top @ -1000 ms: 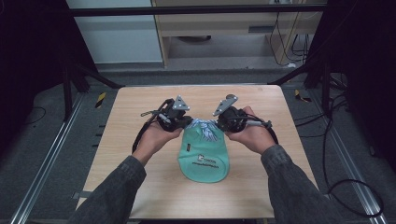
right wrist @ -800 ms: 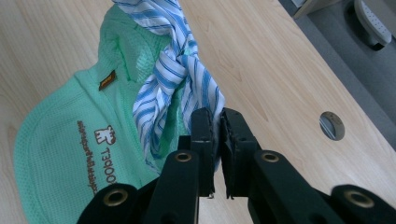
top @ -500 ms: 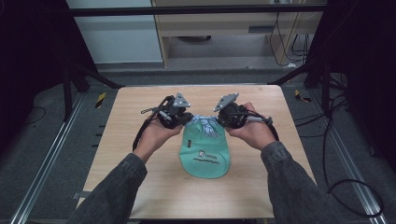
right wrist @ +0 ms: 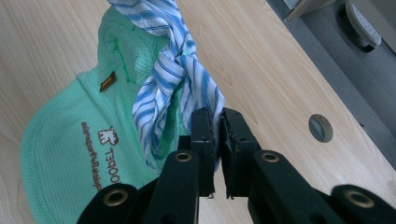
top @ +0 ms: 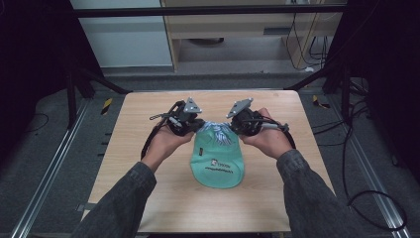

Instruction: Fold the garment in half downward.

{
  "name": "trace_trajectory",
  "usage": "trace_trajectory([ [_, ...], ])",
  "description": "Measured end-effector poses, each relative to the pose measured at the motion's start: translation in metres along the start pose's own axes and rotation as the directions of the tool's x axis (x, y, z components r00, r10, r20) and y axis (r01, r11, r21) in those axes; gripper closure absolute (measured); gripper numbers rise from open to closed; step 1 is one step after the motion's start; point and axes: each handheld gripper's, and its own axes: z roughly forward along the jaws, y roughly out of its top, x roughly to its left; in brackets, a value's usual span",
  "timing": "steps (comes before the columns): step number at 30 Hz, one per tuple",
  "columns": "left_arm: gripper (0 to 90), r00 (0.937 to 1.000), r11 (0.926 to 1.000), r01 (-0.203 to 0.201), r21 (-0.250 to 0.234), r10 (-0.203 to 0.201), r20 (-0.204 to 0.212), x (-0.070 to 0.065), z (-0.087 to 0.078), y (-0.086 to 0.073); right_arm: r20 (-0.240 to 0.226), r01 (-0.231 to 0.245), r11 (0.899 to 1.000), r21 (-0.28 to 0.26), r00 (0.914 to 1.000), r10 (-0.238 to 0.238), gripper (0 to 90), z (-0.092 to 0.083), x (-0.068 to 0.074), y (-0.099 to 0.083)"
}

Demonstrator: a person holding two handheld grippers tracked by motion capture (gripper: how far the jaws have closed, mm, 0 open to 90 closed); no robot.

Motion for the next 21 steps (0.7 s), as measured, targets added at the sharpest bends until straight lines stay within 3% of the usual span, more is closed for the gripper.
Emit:
trace_trajectory([
  [21, 86.4, 0.9996, 1.0, 0.007, 0.003, -0.007, -0.029, 0.014, 0.002, 0.008, 0.022, 0.02, 1.0, -0.01, 0.9996, -0.02, 84.0, 0.003, -0.003, 0.014],
])
